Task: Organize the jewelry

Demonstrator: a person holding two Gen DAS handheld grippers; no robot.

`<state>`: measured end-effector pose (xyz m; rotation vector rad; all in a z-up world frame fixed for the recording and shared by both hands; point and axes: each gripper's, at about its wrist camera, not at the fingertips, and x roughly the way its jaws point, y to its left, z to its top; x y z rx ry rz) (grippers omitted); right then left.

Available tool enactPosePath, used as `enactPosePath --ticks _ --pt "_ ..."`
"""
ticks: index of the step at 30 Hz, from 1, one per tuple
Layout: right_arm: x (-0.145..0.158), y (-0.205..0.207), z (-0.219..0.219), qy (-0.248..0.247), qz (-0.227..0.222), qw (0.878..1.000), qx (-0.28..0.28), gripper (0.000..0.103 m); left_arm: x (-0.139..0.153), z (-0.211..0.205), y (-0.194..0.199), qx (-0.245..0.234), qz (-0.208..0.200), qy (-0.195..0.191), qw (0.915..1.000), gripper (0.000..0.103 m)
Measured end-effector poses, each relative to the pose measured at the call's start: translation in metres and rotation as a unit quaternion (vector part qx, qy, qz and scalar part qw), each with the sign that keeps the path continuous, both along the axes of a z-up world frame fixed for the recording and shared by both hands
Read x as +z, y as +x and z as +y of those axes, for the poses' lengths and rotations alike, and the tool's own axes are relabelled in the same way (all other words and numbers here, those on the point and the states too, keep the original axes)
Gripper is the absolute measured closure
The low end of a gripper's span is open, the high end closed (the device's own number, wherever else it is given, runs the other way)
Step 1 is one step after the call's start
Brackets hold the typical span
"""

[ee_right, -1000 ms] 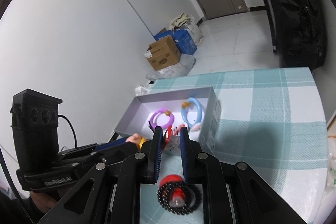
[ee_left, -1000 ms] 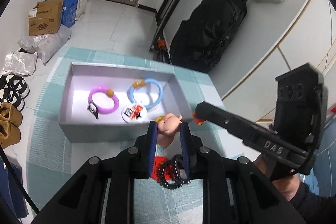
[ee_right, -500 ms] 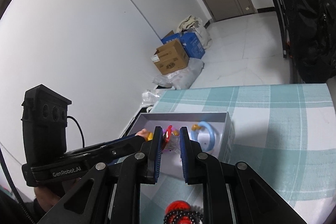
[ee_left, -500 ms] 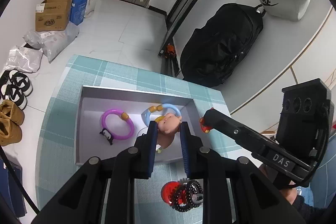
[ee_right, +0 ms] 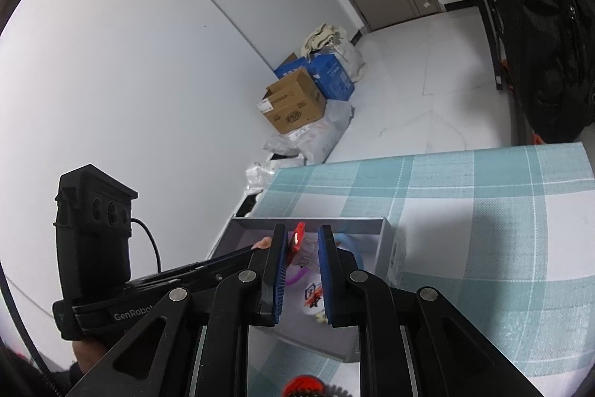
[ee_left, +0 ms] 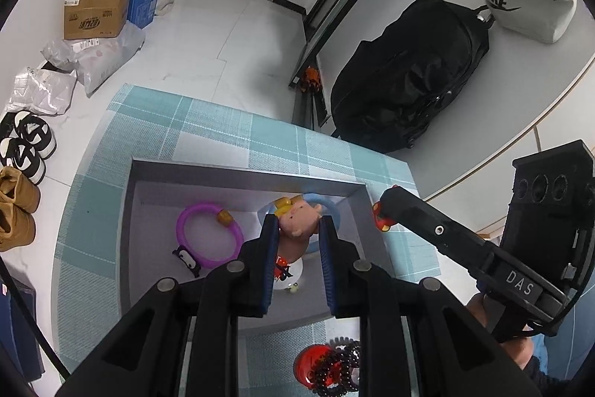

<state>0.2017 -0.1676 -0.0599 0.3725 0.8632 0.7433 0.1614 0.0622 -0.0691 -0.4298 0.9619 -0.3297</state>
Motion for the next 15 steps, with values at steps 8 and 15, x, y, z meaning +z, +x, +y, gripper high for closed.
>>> enactPosePath --ticks 8,15 --pt "-0.0093 0.004 -0.0003 0.003 0.028 1.0 -0.005 0.087 -0.0056 -0.0021 0.0004 0.003 0.007 0.005 1.0 0.087" --pt "-0.0059 -0.0023 0.0028 -0.02 0.011 1.0 -0.007 0.078 -0.0098 0.0028 0.0047 0.014 0.033 -0.026 0.999 0.083"
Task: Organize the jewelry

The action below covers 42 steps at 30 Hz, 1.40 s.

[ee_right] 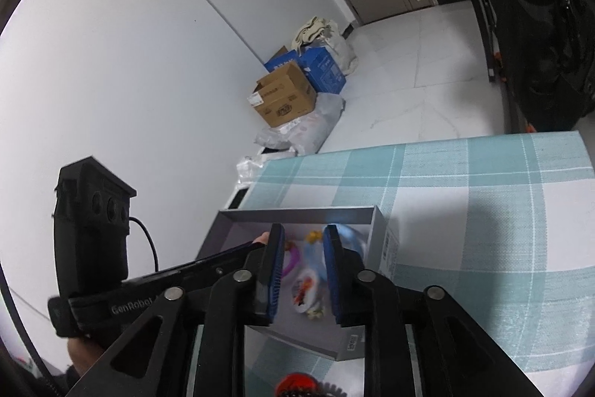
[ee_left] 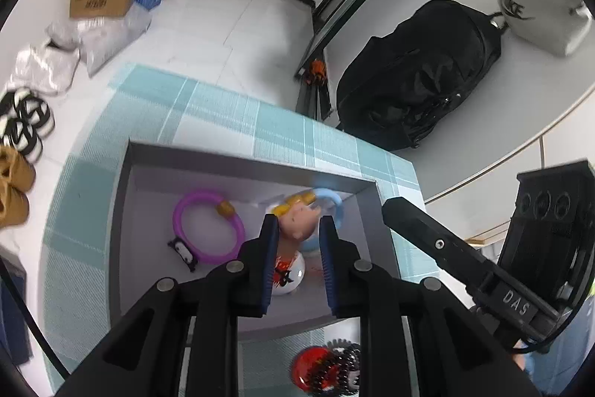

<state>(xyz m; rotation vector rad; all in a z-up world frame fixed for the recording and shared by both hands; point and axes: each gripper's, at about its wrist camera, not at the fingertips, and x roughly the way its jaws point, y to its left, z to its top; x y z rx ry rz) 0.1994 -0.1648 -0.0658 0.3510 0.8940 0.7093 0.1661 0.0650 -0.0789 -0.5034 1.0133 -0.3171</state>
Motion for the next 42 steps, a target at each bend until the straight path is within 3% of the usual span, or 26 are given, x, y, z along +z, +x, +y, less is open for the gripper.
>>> enactPosePath --ticks 4,12,18,24,26,28,35,37,42 --pt "0.004 -0.003 -0.007 0.009 -0.004 1.0 -0.007 0.065 0.001 0.004 -0.004 0.006 -0.001 -0.022 0.9997 0.059" --pt "0.018 -0.013 -0.018 0.015 -0.032 0.999 -0.021 0.048 0.013 0.004 -0.016 0.018 -0.015 0.004 0.9997 0.058" --pt "0.022 -0.022 -0.022 0.003 -0.042 0.999 -0.022 0.044 0.017 0.004 -0.026 0.028 -0.023 0.015 0.9992 0.058" --pt "0.026 -0.032 -0.028 -0.011 -0.054 0.998 -0.024 0.031 0.026 -0.003 -0.046 0.031 -0.042 0.086 0.9949 0.057" --pt "0.025 -0.038 -0.03 -0.014 -0.055 0.998 -0.023 0.028 0.028 -0.005 -0.054 0.029 -0.05 0.093 0.994 0.055" --pt "0.024 -0.043 -0.032 -0.018 -0.051 0.998 -0.021 0.025 0.028 -0.006 -0.061 0.029 -0.054 0.1 0.9931 0.044" --pt "0.015 -0.064 -0.036 -0.044 -0.046 0.998 -0.018 0.019 0.019 -0.013 -0.08 0.018 -0.05 0.104 0.9932 0.039" --pt "0.009 -0.07 -0.04 -0.054 -0.039 0.998 -0.019 0.018 0.014 -0.018 -0.083 0.009 -0.041 0.118 0.9921 0.036" --pt "-0.011 -0.084 -0.041 -0.104 -0.028 0.994 -0.004 0.018 0.012 -0.03 -0.101 -0.004 -0.062 0.179 0.9819 0.035"
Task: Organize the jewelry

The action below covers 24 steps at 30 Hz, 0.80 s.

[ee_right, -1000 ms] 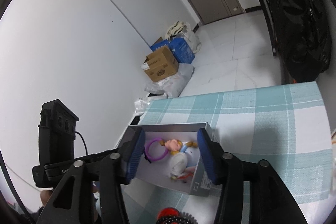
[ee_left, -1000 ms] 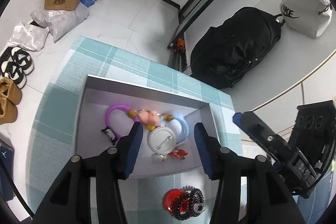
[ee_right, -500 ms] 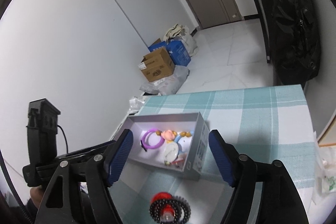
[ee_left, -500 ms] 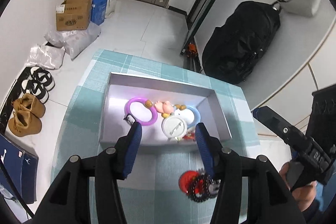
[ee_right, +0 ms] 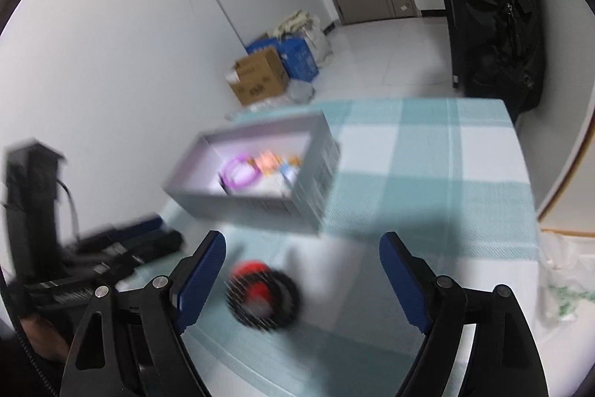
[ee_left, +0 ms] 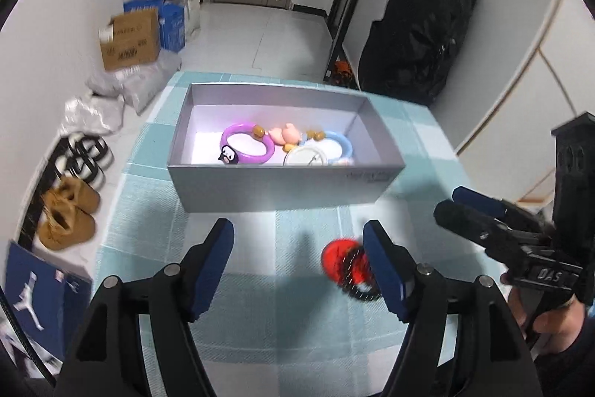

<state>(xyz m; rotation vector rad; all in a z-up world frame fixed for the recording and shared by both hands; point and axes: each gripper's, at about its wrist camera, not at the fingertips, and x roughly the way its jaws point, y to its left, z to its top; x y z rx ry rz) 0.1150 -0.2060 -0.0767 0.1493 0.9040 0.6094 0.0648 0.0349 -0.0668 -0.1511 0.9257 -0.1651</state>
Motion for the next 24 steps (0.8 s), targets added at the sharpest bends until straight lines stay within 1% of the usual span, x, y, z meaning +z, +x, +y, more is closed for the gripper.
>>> enactPosePath --ticks 3,6,8,11,16,19,24 --pt "-0.013 -0.006 0.0 -0.021 0.021 1.0 0.009 0.018 -0.002 0.001 -0.009 0.005 0.001 0.009 0.9999 0.035" --pt "-0.017 -0.013 0.003 -0.035 0.015 0.999 0.021 0.018 -0.005 0.003 -0.017 0.019 0.006 0.008 0.9998 0.035" --pt "-0.018 -0.016 0.006 -0.035 0.014 0.999 0.033 0.018 -0.009 0.005 -0.022 0.028 0.011 0.009 0.9995 0.035" --pt "-0.022 -0.021 0.011 -0.035 0.019 0.998 0.047 0.018 -0.01 0.006 -0.027 0.036 0.019 -0.001 0.9992 0.035" --pt "-0.028 -0.024 0.022 -0.03 0.029 0.997 0.07 0.018 -0.008 0.011 -0.031 0.058 0.015 -0.004 0.9982 0.034" --pt "-0.03 -0.027 0.031 -0.038 0.023 0.996 0.08 0.018 -0.009 0.013 -0.032 0.06 0.02 -0.008 0.998 0.034" --pt "-0.034 -0.025 0.04 -0.041 0.024 0.996 0.08 0.018 -0.011 0.015 -0.035 0.06 0.027 -0.013 0.9977 0.034"
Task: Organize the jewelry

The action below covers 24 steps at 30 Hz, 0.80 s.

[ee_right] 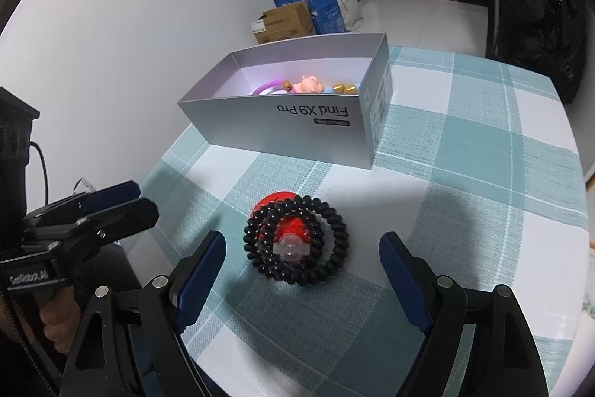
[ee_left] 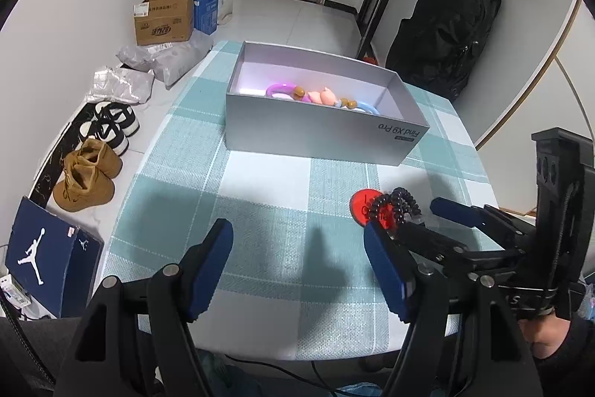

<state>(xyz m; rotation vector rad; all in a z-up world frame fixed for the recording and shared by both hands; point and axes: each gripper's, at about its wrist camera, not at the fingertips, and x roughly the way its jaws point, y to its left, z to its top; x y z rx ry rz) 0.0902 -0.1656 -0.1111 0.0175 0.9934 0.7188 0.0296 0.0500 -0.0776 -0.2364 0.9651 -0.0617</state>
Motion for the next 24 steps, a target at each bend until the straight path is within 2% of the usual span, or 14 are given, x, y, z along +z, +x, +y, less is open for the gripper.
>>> enactPosePath --ticks 7,12,16,24 --pt "-0.003 -0.003 0.015 -0.032 -0.029 0.999 0.009 0.023 -0.002 0.0 -0.004 0.002 0.008 0.004 1.0 0.034" --pt "-0.005 -0.002 0.021 -0.05 -0.047 0.998 0.009 0.04 -0.005 0.003 -0.005 0.009 0.013 0.004 0.9999 0.034" --pt "-0.005 0.003 0.017 -0.045 -0.041 0.998 0.0 0.055 -0.008 0.007 -0.003 0.015 0.021 0.001 0.9997 0.034" --pt "-0.004 0.003 0.01 -0.038 -0.038 0.999 0.002 0.06 -0.012 0.002 0.0 0.014 0.028 0.0 0.9995 0.034"
